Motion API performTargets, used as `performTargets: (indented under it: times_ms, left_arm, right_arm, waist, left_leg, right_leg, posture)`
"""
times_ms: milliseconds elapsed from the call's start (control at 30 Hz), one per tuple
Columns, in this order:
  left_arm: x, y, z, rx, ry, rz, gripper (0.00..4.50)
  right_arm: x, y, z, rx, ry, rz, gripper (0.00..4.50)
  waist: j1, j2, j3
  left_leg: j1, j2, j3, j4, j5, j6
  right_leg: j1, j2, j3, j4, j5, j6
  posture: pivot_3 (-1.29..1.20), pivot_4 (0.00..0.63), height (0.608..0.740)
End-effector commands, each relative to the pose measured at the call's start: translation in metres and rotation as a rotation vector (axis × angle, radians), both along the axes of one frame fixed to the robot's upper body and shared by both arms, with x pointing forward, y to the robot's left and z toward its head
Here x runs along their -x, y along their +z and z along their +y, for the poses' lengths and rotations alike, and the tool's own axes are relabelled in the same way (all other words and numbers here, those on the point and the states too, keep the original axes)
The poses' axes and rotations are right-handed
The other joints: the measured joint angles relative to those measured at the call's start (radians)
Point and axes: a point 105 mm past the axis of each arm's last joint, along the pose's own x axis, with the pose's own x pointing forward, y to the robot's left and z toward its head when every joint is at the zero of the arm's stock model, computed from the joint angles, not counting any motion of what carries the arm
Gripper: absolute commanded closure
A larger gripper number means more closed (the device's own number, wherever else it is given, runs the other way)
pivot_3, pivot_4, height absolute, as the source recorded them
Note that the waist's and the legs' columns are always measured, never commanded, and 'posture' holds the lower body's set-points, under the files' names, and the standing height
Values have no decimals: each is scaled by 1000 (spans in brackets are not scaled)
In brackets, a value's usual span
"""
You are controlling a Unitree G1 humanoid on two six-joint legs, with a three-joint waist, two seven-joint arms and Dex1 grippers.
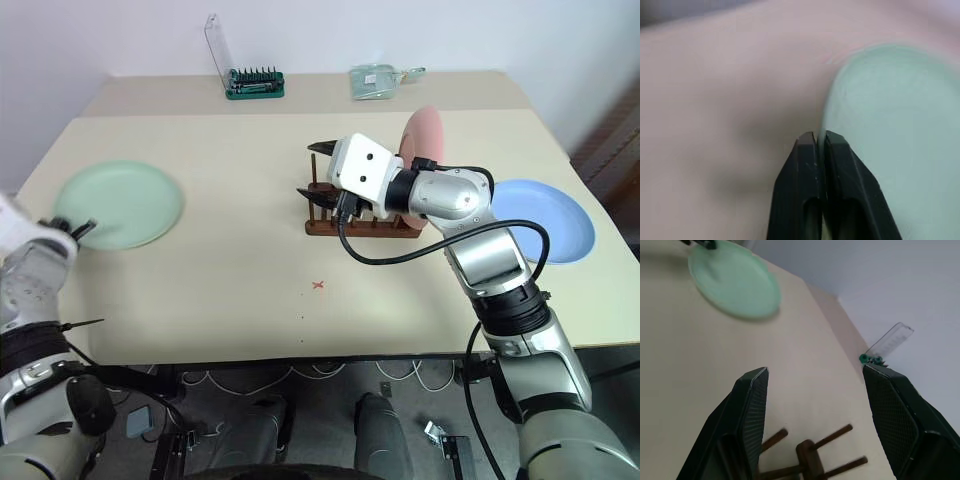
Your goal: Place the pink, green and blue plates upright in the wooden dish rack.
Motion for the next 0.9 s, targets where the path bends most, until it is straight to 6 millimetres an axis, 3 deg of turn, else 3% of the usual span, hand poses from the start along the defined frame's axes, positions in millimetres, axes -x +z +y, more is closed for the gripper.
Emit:
performTargets:
  times_ms: [33, 167, 400, 633, 867, 900]
  left_arm:
    - [-7, 70, -46, -224, -147, -215, 4460]
    - [-10, 113, -119, -381, -295, -377, 4460]
    - [-8, 146, -180, -401, -442, -494, 4460]
    - [-7, 157, -215, -379, -533, -501, 4460]
    - [-1, 157, -235, -359, -619, -492, 4460]
    - [-1, 157, -237, -367, -623, -488, 4493]
  right_arm:
    - [2, 18, 2, 3, 5, -115, 1463]
    - [-2, 16, 13, 69, 9, -243, 1463]
    - [-11, 8, 21, 171, -8, -387, 1463]
    - [-14, 12, 25, 190, -23, -437, 1463]
    - [-23, 6, 23, 232, -66, -458, 1463]
    - [-23, 5, 23, 241, -67, -463, 1719]
  waist:
    - [-5, -1, 0]
    - [-15, 0, 0]
    - [-17, 0, 0]
    - [-12, 0, 0]
    - [-15, 0, 0]
    - [-15, 0, 0]
  left_leg:
    - [0, 0, 0, 0, 1, -2]
    - [2, 1, 2, -2, 1, -2]
    - [2, 1, 3, -2, 2, -3]
    - [2, 1, 3, -1, 2, -3]
    - [2, 1, 3, -1, 2, -3]
    - [2, 1, 3, -1, 2, -3]
  right_leg:
    - [0, 0, 0, -1, 0, 0]
    - [0, 0, 1, -1, 0, 0]
    - [-1, 1, 1, 0, 0, 0]
    - [-1, 1, 1, 0, 0, 0]
    - [-1, 1, 1, 0, 0, 0]
    - [-1, 1, 1, 0, 0, 0]
  posture:
    - [0, 150, 740]
    - [0, 150, 740]
    - [0, 150, 740]
    - [0, 150, 740]
    - [0, 150, 740]
    - [0, 150, 740]
